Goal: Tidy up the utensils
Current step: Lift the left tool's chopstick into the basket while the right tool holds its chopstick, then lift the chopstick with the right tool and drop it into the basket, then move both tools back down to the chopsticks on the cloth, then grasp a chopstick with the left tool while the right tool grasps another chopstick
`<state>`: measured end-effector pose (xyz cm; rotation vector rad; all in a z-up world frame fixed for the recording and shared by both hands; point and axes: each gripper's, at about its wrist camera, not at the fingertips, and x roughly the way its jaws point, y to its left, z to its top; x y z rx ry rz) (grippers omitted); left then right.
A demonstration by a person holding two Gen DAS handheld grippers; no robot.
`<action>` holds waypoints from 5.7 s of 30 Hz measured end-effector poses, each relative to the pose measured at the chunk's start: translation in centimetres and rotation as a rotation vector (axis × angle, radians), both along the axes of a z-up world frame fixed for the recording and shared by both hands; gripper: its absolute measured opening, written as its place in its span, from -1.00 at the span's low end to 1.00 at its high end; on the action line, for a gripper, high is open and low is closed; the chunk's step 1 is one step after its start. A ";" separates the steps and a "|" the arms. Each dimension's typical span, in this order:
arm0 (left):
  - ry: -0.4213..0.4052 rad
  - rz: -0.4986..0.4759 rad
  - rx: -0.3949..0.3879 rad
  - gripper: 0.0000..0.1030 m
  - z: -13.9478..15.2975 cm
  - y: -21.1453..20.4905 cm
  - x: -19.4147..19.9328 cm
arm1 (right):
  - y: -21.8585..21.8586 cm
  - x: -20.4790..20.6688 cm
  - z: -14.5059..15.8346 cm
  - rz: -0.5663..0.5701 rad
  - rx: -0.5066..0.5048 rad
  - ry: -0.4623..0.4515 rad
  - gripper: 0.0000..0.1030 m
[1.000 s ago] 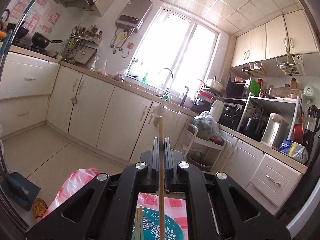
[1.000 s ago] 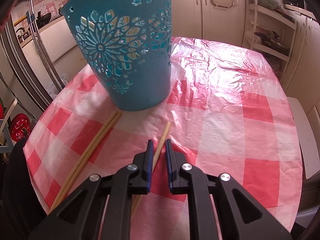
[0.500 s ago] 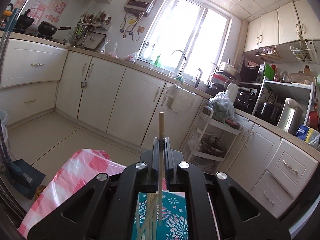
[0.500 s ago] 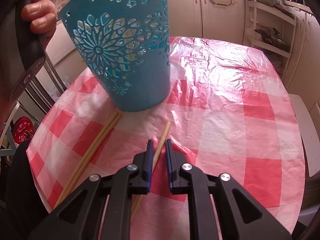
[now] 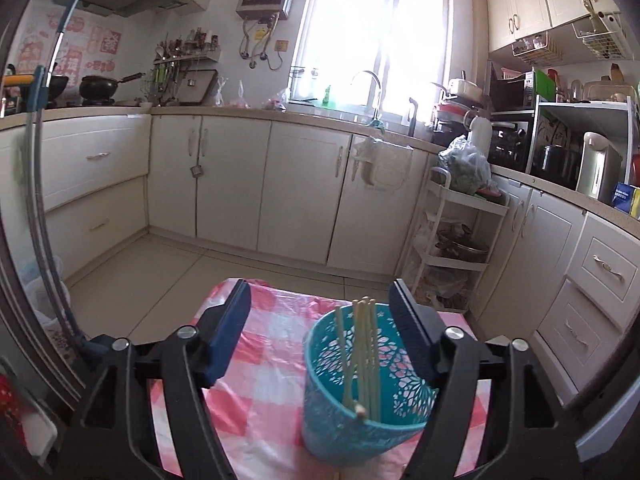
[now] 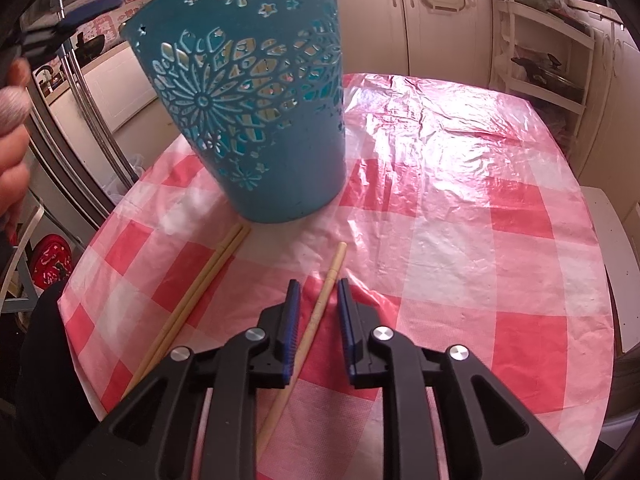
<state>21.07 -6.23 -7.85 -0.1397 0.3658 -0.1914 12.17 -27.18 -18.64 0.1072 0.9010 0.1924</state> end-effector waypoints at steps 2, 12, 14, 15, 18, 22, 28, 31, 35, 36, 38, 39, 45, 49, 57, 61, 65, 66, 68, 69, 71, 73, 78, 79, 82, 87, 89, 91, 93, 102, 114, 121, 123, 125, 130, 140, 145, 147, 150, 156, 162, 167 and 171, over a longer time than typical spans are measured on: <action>0.000 0.026 0.014 0.58 -0.3 1.8 -2.0 | 0.0 0.0 0.0 -0.003 0.000 0.001 -0.62; 0.244 0.083 0.105 0.71 -6.8 6.7 -5.5 | 2.9 -0.8 0.2 0.119 -0.144 -0.001 -0.83; 0.278 0.075 0.120 0.71 -7.7 6.9 -5.7 | 2.8 -0.8 0.2 0.112 -0.147 0.011 -0.82; 0.290 0.074 0.130 0.71 -8.0 6.8 -5.8 | 2.9 -0.8 0.2 0.108 -0.151 0.017 -0.81; 0.314 0.069 0.143 0.72 -8.5 6.9 -5.9 | 3.3 -0.7 0.2 0.101 -0.181 0.020 -0.81; 0.321 0.064 0.166 0.79 -8.6 6.6 -5.8 | 3.4 -0.7 0.1 0.100 -0.174 0.023 -0.81; 0.343 0.061 0.178 0.82 -8.8 6.3 -5.6 | 3.5 -0.7 0.1 0.086 -0.179 0.022 -0.81; 0.347 0.052 0.195 0.82 -9.0 5.8 -5.6 | 3.6 -0.9 0.1 0.092 -0.178 0.014 -0.85; 0.357 0.044 0.208 0.82 -9.2 5.5 -5.7 | 2.7 -1.0 0.3 0.076 -0.112 0.022 -0.89; 0.360 0.042 0.209 0.82 -9.3 5.4 -5.7 | 2.2 -1.1 0.5 0.073 -0.085 0.024 -0.89; 0.368 0.040 0.212 0.82 -9.5 5.3 -5.6 | 1.6 -1.2 1.0 0.069 -0.031 0.021 -0.89; 0.370 0.039 0.213 0.82 -9.6 5.3 -5.6 | 1.3 -1.3 1.3 0.068 -0.002 0.020 -0.89; 0.382 0.044 0.207 0.82 -9.8 5.6 -5.4 | 0.3 -2.3 3.2 0.077 0.157 -0.025 -0.89; 0.387 0.045 0.204 0.82 -10.0 5.7 -5.3 | 0.0 -3.2 5.3 0.110 0.252 -0.103 -0.89; 0.391 0.042 0.207 0.82 -10.1 5.6 -5.3 | 0.0 -3.9 9.6 0.167 0.378 -0.239 -0.89; 0.393 0.041 0.209 0.82 -10.1 5.5 -5.3 | -0.5 -3.6 13.3 0.174 0.439 -0.331 -0.89; 0.395 0.038 0.212 0.83 -10.2 5.3 -5.4 | -0.5 -2.3 17.7 0.163 0.466 -0.466 -0.89; 0.396 0.037 0.213 0.83 -10.2 5.2 -5.4 | -0.3 -1.8 18.8 0.151 0.466 -0.503 -0.89; 0.399 0.035 0.216 0.83 -10.4 5.1 -5.4 | 0.1 -0.5 20.6 0.124 0.465 -0.571 -0.89; 0.400 0.034 0.217 0.83 -10.4 5.1 -5.4 | 0.2 0.0 21.2 0.111 0.463 -0.600 -0.89; 0.406 0.034 0.216 0.83 -10.6 5.1 -5.3 | 0.7 1.6 22.3 0.068 0.443 -0.655 -0.89; 0.412 0.035 0.214 0.83 -10.8 5.1 -5.2 | 1.0 3.0 22.7 0.021 0.419 -0.697 -0.89; 0.422 0.034 0.197 0.83 -11.2 5.5 -5.0 | 1.9 6.0 21.1 -0.087 0.280 -0.743 -0.89; 0.424 0.035 0.193 0.83 -11.2 5.6 -4.9 | 2.1 6.5 20.5 -0.101 0.255 -0.733 -0.89; 0.428 0.036 0.183 0.83 -11.4 5.8 -4.8 | 2.4 7.6 18.3 -0.119 0.197 -0.687 -0.89; 0.434 0.039 0.173 0.83 -11.6 6.0 -4.6 | 3.0 7.5 15.6 -0.096 0.146 -0.616 -0.89; 0.438 0.039 0.170 0.83 -11.7 6.1 -4.6 | 3.2 7.2 14.9 -0.075 0.127 -0.584 -0.89; 0.437 0.041 0.170 0.83 -11.7 6.1 -4.6 | 3.4 6.8 14.4 -0.059 0.108 -0.560 -0.79; 0.439 0.044 0.169 0.83 -11.7 6.2 -4.5 | 3.3 6.0 14.3 -0.060 0.098 -0.554 -0.71; 0.449 0.056 0.158 0.83 -11.9 6.5 -4.5 | 3.3 -2.6 12.0 -0.052 0.117 -0.444 -0.43; 0.454 0.065 0.132 0.83 -11.8 7.0 -5.0 | 7.0 -0.1 0.6 -0.026 0.030 0.001 -0.54; 0.464 0.065 0.129 0.83 -12.1 7.1 -4.9 | 9.0 0.4 0.0 0.003 -0.071 -0.010 -0.55; 0.464 0.064 0.128 0.83 -12.1 7.1 -4.9 | 8.9 0.5 -0.1 0.031 -0.102 -0.006 -0.58; 0.463 0.056 0.130 0.83 -12.1 7.0 -4.9 | 8.8 0.4 0.0 0.075 -0.133 0.006 -0.68; 0.482 -0.023 0.133 0.83 -12.1 5.4 -4.7 | 6.9 -0.4 0.3 0.187 -0.220 0.063 -0.82; 0.575 -0.188 0.198 0.52 -14.4 -1.1 -2.5 | 1.5 -1.3 0.2 0.073 -0.063 0.074 -0.82; 0.604 -0.203 0.221 0.17 -15.6 -2.4 -2.4 | 1.2 -1.2 0.1 0.070 -0.032 0.061 -0.81; 0.606 -0.205 0.227 0.05 -15.9 -2.8 -2.5 | 1.1 -1.2 0.1 0.071 -0.026 0.058 -0.81; 0.585 -0.213 0.251 -0.18 -15.9 -3.4 -2.8 | 1.0 -1.2 0.2 0.070 -0.023 0.053 -0.81; 0.586 -0.246 0.224 -0.89 -15.7 -3.3 -3.0 | 0.8 -1.1 0.2 0.064 -0.015 0.048 -0.75; 0.585 -0.237 0.236 -0.89 -15.7 -3.1 -2.8 | 1.1 -0.6 0.2 0.060 -0.016 0.043 -0.69; 0.568 -0.240 0.249 -0.89 -15.8 -3.3 -2.7 | 2.3 -0.7 0.2 0.091 -0.111 0.028 -0.70; 0.571 -0.253 0.236 -0.90 -15.6 -3.0 -2.9 | 2.5 -0.7 0.1 0.101 -0.151 0.015 -0.79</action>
